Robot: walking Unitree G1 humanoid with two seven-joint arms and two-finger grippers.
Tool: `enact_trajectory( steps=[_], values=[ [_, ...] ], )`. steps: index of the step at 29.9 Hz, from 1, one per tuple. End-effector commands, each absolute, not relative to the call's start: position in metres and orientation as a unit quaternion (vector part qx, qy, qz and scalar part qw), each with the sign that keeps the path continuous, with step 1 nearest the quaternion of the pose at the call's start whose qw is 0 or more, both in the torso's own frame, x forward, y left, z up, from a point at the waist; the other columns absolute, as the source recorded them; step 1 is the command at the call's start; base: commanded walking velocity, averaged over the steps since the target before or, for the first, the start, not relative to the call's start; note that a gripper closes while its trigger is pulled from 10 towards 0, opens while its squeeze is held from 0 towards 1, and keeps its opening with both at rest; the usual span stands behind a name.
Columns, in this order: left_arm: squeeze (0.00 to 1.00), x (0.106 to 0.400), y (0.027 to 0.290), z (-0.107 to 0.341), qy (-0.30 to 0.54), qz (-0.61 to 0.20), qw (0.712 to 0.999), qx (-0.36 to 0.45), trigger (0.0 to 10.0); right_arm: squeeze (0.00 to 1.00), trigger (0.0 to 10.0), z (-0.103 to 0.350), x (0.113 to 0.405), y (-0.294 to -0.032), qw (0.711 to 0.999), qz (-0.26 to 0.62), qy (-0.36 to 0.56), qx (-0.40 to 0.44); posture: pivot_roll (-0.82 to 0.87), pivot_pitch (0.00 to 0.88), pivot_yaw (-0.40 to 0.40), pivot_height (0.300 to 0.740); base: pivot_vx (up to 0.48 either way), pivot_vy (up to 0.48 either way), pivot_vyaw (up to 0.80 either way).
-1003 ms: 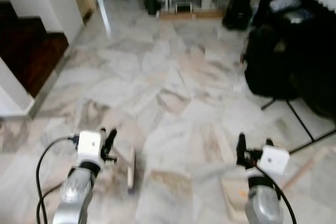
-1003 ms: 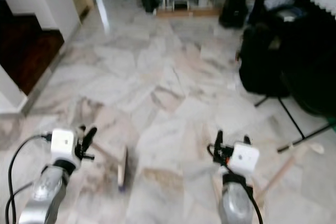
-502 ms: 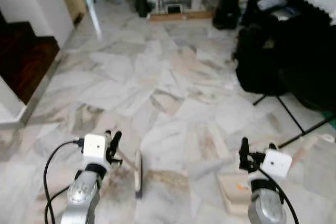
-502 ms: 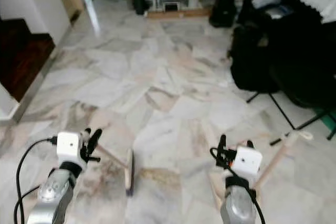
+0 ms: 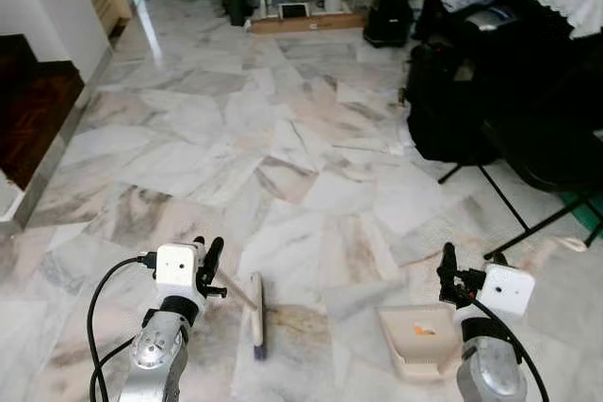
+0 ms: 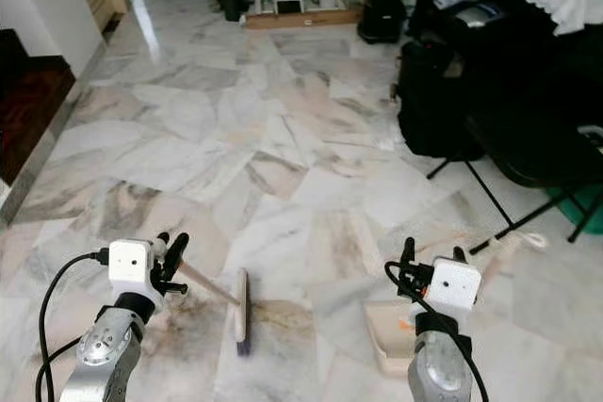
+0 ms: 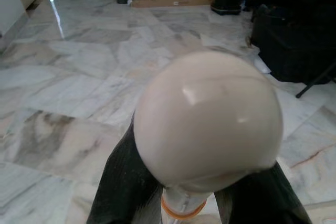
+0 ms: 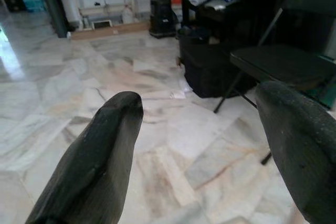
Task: Sweep floor
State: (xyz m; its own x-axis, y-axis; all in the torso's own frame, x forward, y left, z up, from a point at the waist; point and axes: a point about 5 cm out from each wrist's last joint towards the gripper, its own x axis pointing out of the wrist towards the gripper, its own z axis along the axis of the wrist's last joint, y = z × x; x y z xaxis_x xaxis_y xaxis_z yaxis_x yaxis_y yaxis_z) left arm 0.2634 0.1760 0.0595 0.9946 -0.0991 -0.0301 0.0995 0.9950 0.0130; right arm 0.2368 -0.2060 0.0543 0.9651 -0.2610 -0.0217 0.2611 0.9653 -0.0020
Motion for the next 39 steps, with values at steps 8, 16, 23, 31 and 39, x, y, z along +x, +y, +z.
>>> enact_trajectory(
  steps=[8, 16, 23, 31, 39],
  values=[
    [0.0, 0.27, 0.18, 0.072, -0.021, -0.046, 0.999, 0.01, 10.0, 0.0, 10.0, 0.055, 0.237, -0.201, 0.992, -0.125, 0.011, 0.005, -0.07, 0.0, 0.034, 0.74, 0.0, 0.48, -0.49],
    [0.0, 0.275, 0.183, 0.079, -0.035, -0.052, 0.998, 0.014, 10.0, 0.0, 10.0, 0.055, 0.237, -0.199, 0.992, -0.125, 0.013, 0.006, -0.06, 0.0, 0.036, 0.74, 0.0, 0.413, -0.61],
    [0.0, 0.274, 0.18, 0.081, -0.039, -0.06, 0.997, 0.014, 10.0, 0.0, 10.0, 0.053, 0.237, -0.2, 0.991, -0.13, 0.015, 0.006, -0.06, 0.0, 0.034, 0.74, 0.0, 0.0, -0.61],
    [0.0, 0.275, 0.182, 0.083, -0.04, -0.06, 0.997, 0.015, 10.0, 0.0, 10.0, 0.053, 0.237, -0.2, 0.991, -0.135, 0.016, 0.005, -0.05, 0.0, 0.033, 0.74, 0.0, 0.0, -0.61],
    [0.0, 0.276, 0.183, 0.084, -0.037, -0.06, 0.997, 0.01, 10.0, 0.0, 10.0, 0.053, 0.238, -0.2, 0.99, -0.137, 0.016, 0.005, -0.04, 0.0, 0.035, 0.74, 0.0, 0.054, -0.61]
  ],
)
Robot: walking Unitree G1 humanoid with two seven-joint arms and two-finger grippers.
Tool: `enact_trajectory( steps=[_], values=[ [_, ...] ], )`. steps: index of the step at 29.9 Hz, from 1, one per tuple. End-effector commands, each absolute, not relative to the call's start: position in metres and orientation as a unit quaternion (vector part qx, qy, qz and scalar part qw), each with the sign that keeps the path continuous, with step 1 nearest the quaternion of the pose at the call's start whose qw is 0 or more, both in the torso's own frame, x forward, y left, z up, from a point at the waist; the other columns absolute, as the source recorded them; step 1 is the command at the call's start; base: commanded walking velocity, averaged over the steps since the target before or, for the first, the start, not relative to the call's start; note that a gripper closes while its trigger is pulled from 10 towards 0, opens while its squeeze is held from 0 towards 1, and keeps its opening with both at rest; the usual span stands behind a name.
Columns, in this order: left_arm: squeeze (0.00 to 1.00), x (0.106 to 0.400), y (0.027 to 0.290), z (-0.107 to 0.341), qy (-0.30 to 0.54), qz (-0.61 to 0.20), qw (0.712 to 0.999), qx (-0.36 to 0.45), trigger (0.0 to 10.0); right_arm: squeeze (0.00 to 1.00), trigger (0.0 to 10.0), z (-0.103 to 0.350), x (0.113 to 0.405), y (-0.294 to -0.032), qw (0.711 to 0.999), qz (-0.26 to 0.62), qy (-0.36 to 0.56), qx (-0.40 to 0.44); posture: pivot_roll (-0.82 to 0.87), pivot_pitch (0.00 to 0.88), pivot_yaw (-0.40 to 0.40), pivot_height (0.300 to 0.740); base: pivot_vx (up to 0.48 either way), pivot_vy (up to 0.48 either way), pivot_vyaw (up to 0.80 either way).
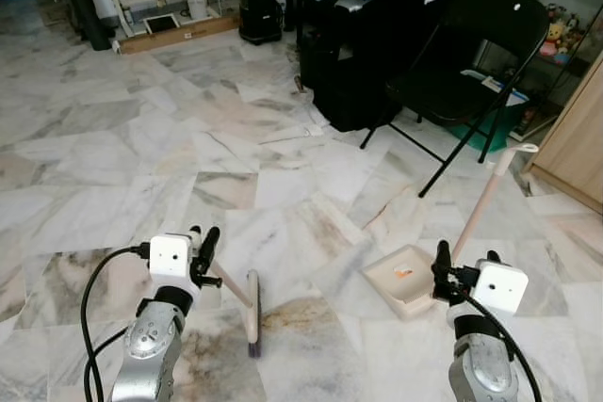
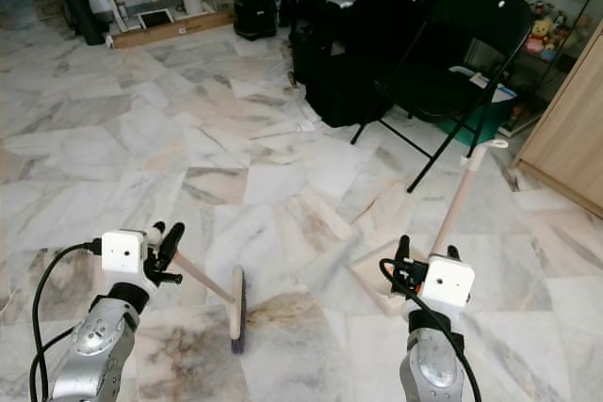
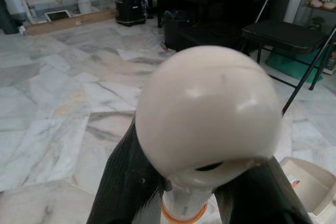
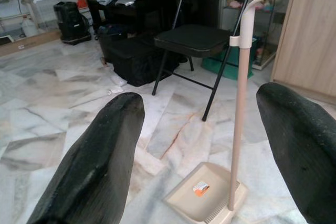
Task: Sweep floor
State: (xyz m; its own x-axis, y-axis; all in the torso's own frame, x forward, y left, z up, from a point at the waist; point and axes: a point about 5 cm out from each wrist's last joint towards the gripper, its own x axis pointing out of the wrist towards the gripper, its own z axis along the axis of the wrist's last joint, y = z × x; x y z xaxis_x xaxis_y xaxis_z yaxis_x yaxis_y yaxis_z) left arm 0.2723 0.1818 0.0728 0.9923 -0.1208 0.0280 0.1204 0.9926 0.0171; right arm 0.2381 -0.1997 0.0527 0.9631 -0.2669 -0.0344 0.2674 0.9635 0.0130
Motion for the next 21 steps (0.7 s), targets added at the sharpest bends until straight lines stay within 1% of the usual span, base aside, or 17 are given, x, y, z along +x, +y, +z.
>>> enact_trajectory(
  steps=[1, 6, 11, 16, 21],
  values=[
    [0.0, 0.2757, 0.1821, 0.0839, -0.036, -0.062, 0.997, 0.01, 10.0, 0.0, 10.0, 0.053, 0.2378, -0.2005, 0.99, -0.138, 0.016, 0.005, -0.04, 0.0, 0.035, 0.74, 0.0, 0.45, -0.61],
    [0.0, 0.2757, 0.1817, 0.0843, -0.037, -0.064, 0.997, 0.01, 10.0, 0.0, 10.0, 0.0531, 0.2383, -0.2014, 0.99, -0.14, 0.016, 0.005, -0.04, 0.0, 0.036, 0.74, 0.0, 0.361, -0.61],
    [0.0, 0.2755, 0.1814, 0.085, -0.037, -0.066, 0.997, 0.011, 10.0, 0.0, 10.0, 0.0531, 0.239, -0.2016, 0.99, -0.141, 0.016, 0.005, -0.04, 0.0, 0.035, 0.74, 0.0, 0.0, -0.6],
    [0.0, 0.2754, 0.1818, 0.0855, -0.038, -0.066, 0.997, 0.01, 10.0, 0.0, 10.0, 0.0532, 0.2394, -0.2011, 0.99, -0.142, 0.015, 0.006, -0.04, 0.0, 0.037, 0.74, 0.0, 0.451, -0.6],
    [0.0, 0.2755, 0.1814, 0.0865, -0.039, -0.069, 0.997, 0.009, 10.0, 0.0, 10.0, 0.0532, 0.2403, -0.2006, 0.99, -0.143, 0.014, 0.006, -0.03, 0.0, 0.038, 0.74, 0.0, 0.0, -0.61]
  ],
)
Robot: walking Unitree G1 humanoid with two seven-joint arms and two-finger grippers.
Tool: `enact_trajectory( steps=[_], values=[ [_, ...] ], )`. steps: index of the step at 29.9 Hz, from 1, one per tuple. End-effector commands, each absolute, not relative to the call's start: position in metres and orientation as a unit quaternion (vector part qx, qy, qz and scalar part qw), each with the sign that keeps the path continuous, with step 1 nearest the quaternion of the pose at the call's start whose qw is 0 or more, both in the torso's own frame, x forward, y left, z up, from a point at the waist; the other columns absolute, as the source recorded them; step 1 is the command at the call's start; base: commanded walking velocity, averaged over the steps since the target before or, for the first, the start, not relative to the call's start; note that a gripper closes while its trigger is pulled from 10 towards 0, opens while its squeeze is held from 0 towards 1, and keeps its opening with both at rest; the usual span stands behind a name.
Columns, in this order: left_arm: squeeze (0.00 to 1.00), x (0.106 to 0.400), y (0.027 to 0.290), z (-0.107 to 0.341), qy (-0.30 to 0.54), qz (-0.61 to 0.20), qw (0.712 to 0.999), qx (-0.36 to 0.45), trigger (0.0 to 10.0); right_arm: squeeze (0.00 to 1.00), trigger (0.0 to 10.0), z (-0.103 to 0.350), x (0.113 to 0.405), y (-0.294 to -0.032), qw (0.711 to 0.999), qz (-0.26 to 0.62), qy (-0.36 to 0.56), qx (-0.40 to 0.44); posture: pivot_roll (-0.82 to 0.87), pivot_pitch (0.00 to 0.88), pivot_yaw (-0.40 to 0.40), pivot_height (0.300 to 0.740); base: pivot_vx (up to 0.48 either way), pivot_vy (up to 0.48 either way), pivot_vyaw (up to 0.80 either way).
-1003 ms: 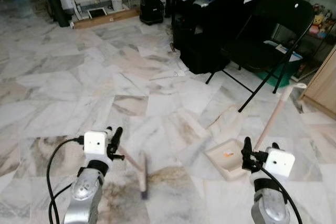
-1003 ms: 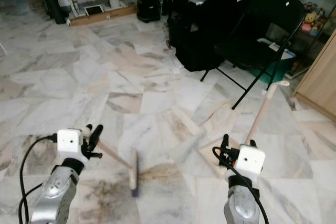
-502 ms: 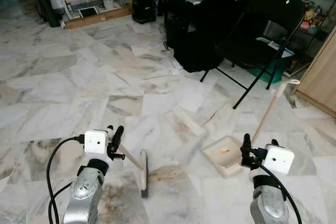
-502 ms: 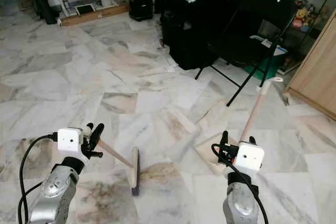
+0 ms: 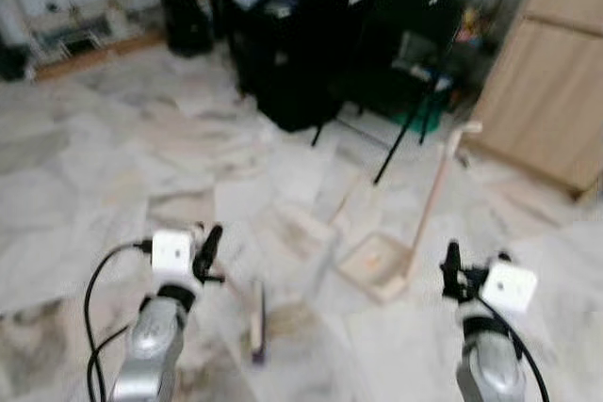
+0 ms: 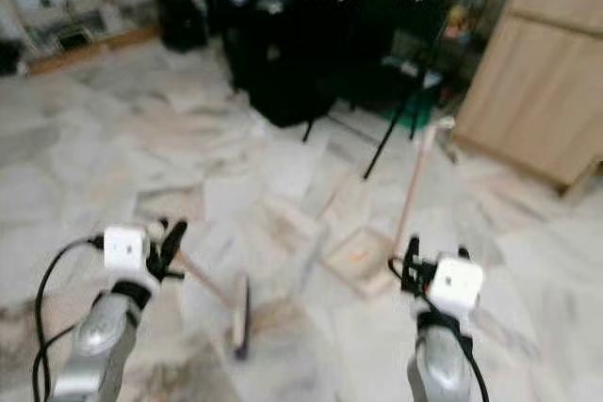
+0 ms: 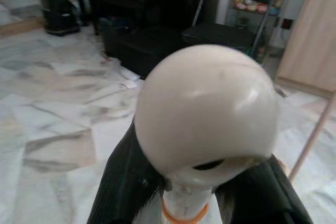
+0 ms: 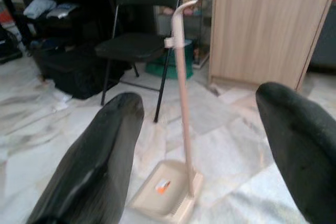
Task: Sweep floor
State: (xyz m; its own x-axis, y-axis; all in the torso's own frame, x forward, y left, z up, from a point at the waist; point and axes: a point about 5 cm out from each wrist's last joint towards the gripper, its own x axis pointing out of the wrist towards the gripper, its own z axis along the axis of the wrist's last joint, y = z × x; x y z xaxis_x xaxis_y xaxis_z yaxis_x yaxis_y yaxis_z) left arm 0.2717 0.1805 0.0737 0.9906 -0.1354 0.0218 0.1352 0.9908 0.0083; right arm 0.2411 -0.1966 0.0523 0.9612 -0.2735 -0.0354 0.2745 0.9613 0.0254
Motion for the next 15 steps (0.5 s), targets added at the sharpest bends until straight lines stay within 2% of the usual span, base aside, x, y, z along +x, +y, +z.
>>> enact_trajectory(
  steps=[1, 6, 8, 14, 15],
  values=[
    [0.0, 0.2755, 0.1814, 0.0866, -0.039, -0.069, 0.997, 0.009, 10.0, 0.0, 10.0, 0.0531, 0.2405, -0.2006, 0.99, -0.143, 0.014, 0.006, -0.03, 0.0, 0.038, 0.74, 0.0, 0.326, -0.61],
    [0.0, 0.2757, 0.1812, 0.0876, -0.04, -0.071, 0.997, 0.01, 10.0, 0.0, 10.0, 0.0529, 0.2408, -0.2006, 0.99, -0.144, 0.013, 0.007, -0.03, 0.0, 0.038, 0.74, 0.0, 0.358, -0.61],
    [0.0, 0.2757, 0.1813, 0.0875, -0.039, -0.071, 0.997, 0.008, 10.0, 0.0, 10.0, 0.0528, 0.2406, -0.2007, 0.989, -0.145, 0.013, 0.007, -0.03, 0.0, 0.038, 0.74, 0.0, 0.0, -0.61],
    [0.0, 0.2758, 0.1815, 0.0883, -0.04, -0.073, 0.996, 0.01, 10.0, 0.0, 10.0, 0.0528, 0.2409, -0.2005, 0.989, -0.145, 0.012, 0.006, -0.03, 0.0, 0.039, 0.74, 0.0, 0.48, -0.6],
    [0.0, 0.2753, 0.1807, 0.0894, -0.044, -0.077, 0.996, 0.01, 10.0, 0.0, 10.0, 0.0526, 0.2412, -0.2009, 0.989, -0.146, 0.012, 0.006, -0.03, 0.0, 0.039, 0.74, 0.0, 0.0, -0.61]
  ],
)
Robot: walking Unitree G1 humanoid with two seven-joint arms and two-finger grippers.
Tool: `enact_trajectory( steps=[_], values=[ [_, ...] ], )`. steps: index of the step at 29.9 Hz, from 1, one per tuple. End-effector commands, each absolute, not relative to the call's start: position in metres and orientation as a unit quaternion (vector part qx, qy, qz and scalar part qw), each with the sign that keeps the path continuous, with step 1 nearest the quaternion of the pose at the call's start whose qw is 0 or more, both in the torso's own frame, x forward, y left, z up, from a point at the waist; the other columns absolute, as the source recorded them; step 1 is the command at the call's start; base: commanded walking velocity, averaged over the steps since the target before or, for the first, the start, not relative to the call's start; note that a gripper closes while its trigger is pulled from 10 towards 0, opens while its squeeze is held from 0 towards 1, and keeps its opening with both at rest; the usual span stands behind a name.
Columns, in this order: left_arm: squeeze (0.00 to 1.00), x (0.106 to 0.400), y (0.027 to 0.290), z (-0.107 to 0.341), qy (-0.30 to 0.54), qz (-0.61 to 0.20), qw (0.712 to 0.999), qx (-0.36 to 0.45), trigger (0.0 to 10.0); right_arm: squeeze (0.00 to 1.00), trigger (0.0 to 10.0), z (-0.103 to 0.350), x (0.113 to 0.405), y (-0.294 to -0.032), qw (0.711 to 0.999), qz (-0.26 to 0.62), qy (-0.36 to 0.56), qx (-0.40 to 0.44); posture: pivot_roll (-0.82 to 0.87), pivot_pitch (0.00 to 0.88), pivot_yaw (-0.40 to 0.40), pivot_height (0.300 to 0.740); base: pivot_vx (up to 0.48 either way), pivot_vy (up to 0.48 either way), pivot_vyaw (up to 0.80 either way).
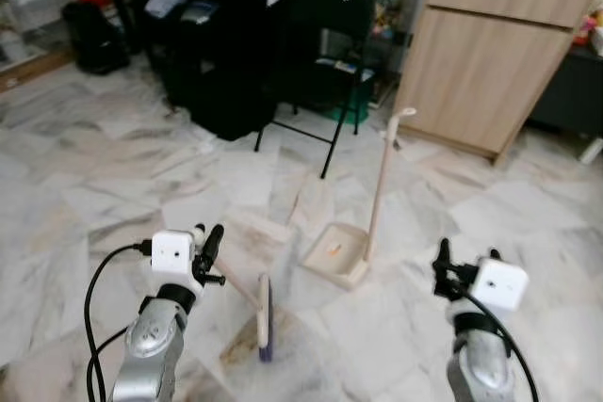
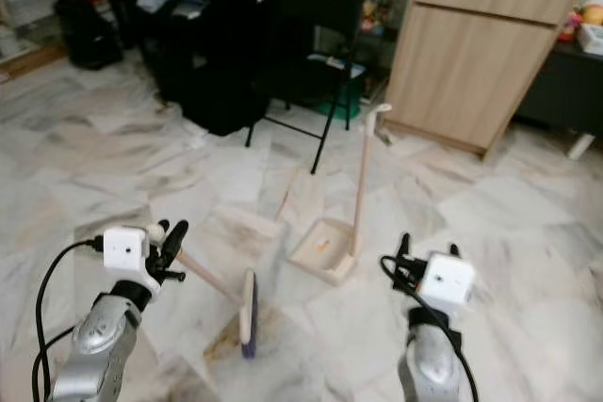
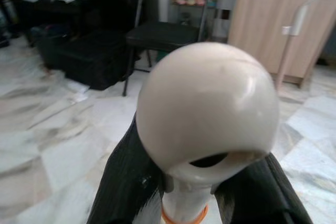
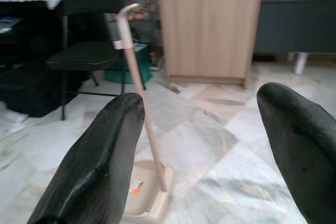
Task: Sweep floor
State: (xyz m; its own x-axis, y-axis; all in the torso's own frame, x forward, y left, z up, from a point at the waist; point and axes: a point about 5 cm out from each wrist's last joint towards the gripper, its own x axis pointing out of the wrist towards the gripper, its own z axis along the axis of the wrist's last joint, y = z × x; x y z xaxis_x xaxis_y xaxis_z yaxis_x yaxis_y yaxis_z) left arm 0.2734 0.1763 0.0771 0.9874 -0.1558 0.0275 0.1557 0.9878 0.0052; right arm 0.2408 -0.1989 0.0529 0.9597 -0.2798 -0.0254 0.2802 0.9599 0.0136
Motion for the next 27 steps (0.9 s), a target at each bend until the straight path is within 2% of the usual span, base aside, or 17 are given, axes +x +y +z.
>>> enact_trajectory(
  steps=[1, 3, 9, 23, 27],
  values=[
    [0.0, 0.2752, 0.1805, 0.0891, -0.042, -0.077, 0.996, 0.01, 10.0, 0.0, 10.0, 0.0526, 0.2413, -0.2013, 0.989, -0.146, 0.012, 0.006, -0.03, 0.0, 0.039, 0.74, 0.0, 0.0, -0.61],
    [0.0, 0.2752, 0.1804, 0.0886, -0.04, -0.076, 0.996, 0.009, 10.0, 0.0, 10.0, 0.0526, 0.2414, -0.2017, 0.989, -0.146, 0.011, 0.005, -0.03, 0.0, 0.039, 0.74, 0.0, 0.0, -0.6],
    [0.0, 0.2757, 0.1797, 0.0892, -0.041, -0.078, 0.996, 0.009, 10.0, 0.0, 10.0, 0.0538, 0.2417, -0.2022, 0.989, -0.147, 0.008, 0.005, -0.03, 0.0, 0.04, 0.74, 0.0, 0.416, -0.6],
    [0.0, 0.2762, 0.1793, 0.0894, -0.042, -0.079, 0.996, 0.008, 10.0, 0.0, 10.0, 0.0552, 0.2431, -0.2036, 0.989, -0.148, 0.004, 0.004, -0.03, 0.0, 0.041, 0.74, 0.0, 0.0, -0.61],
    [0.0, 0.2766, 0.1788, 0.0892, -0.04, -0.079, 0.996, 0.005, 10.0, 0.0, 10.0, 0.0551, 0.2433, -0.2039, 0.989, -0.148, 0.003, 0.003, -0.03, 0.0, 0.04, 0.74, 0.0, 0.48, -0.6]
  ],
)
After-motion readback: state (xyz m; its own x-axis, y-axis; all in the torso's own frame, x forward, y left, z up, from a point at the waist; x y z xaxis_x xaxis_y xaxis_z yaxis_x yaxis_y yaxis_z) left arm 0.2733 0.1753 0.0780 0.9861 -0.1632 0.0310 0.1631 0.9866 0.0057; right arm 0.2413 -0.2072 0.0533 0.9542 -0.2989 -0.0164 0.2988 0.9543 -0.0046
